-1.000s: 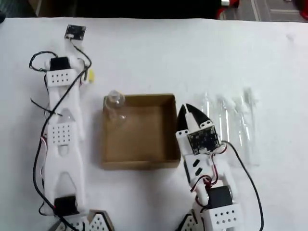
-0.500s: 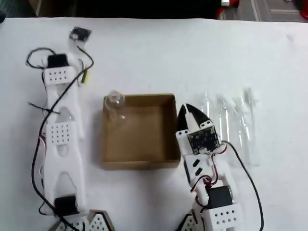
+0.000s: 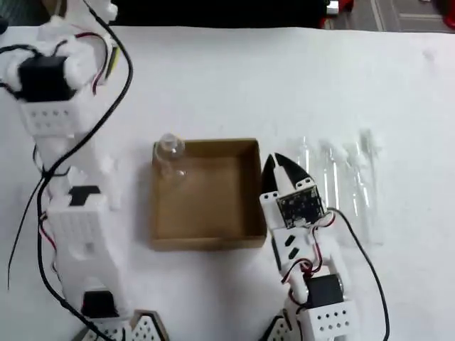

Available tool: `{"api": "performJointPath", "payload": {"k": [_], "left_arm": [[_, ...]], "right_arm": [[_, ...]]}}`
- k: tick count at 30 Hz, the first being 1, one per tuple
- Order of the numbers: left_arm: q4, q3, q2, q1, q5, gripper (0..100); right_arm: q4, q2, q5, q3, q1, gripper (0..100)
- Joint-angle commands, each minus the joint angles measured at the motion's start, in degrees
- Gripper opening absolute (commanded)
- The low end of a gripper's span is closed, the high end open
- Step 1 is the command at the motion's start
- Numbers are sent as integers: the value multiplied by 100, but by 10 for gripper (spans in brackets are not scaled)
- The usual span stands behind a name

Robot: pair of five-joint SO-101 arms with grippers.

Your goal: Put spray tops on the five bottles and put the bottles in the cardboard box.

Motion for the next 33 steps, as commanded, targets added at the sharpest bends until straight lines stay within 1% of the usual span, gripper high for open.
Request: {"api": "performJointPath", "payload": {"k": [1,4,11,14,16,20,25,27,33], "left_arm": [[62,-202,-892,84,264,21],[70,-202,-1138,57,853,21],[79,-202,-1692,110,1697,20],[79,-185,-2053,110,1916,20],[79,79,-2352,119,1925,20],[79,1415,-3310,374,1925,21],[18,3455,-4901,1007,1873,22],[-176,4132,-5446,1174,1873,22],[-949,5969,-6747,1253,1873,22]], "right_arm": [[-136,-22,18,35,57,15],[-136,-31,18,35,57,15],[-136,-31,18,35,57,15],[-136,-31,18,35,57,15],[-136,-31,18,35,57,15],[-136,-40,18,35,57,15],[-136,-40,18,35,57,15],[-136,-40,18,35,57,15],[-136,-40,18,35,57,15]]}}
